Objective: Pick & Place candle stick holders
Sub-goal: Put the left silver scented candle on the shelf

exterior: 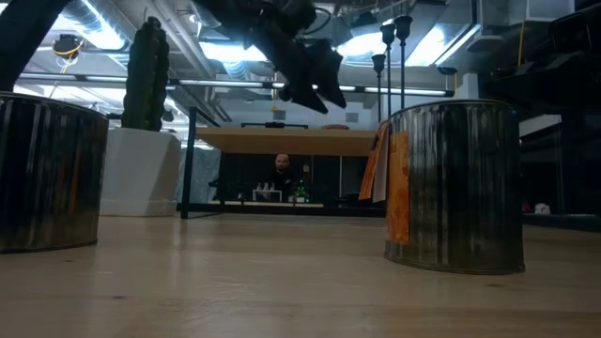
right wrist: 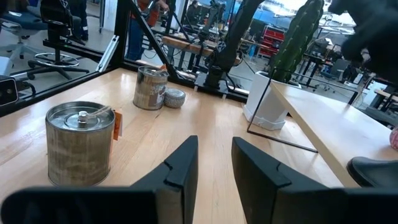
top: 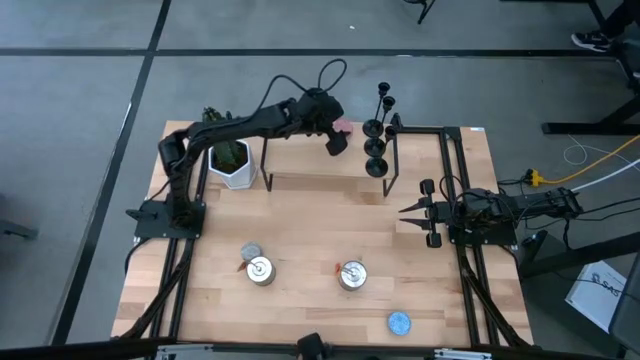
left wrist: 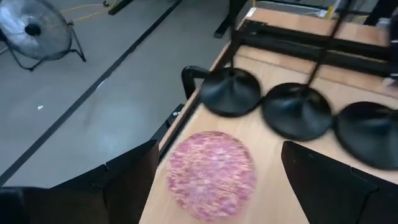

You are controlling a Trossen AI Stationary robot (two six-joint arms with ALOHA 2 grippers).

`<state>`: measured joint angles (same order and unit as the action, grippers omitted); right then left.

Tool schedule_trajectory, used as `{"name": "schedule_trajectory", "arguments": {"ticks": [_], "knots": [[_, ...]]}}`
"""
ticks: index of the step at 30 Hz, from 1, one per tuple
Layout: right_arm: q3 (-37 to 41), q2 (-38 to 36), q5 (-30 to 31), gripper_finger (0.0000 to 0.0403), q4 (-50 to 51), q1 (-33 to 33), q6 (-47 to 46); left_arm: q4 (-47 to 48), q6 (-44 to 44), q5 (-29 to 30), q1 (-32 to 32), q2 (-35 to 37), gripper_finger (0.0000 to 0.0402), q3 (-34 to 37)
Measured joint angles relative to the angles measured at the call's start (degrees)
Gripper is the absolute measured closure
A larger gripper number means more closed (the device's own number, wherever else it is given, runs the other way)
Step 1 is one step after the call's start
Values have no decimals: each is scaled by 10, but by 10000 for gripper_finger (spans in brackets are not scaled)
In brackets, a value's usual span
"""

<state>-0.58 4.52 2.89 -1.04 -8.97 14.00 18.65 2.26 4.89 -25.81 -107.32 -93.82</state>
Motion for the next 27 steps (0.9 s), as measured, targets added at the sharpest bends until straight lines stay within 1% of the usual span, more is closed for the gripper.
{"name": "schedule_trajectory", "arguments": {"ticks": [4,10,14,23,27], "knots": [[0,0,0,302,0,0,0,1,2,-6,18,10,66,0],[0,0,0,302,0,0,0,12,29,-34,53,11,66,-1],[0,0,0,302,0,0,0,43,44,-33,77,12,66,-1],[0,0,0,302,0,0,0,103,45,-30,123,24,66,-1],[0,0,0,302,0,0,0,137,25,-30,149,23,66,-1]]}}
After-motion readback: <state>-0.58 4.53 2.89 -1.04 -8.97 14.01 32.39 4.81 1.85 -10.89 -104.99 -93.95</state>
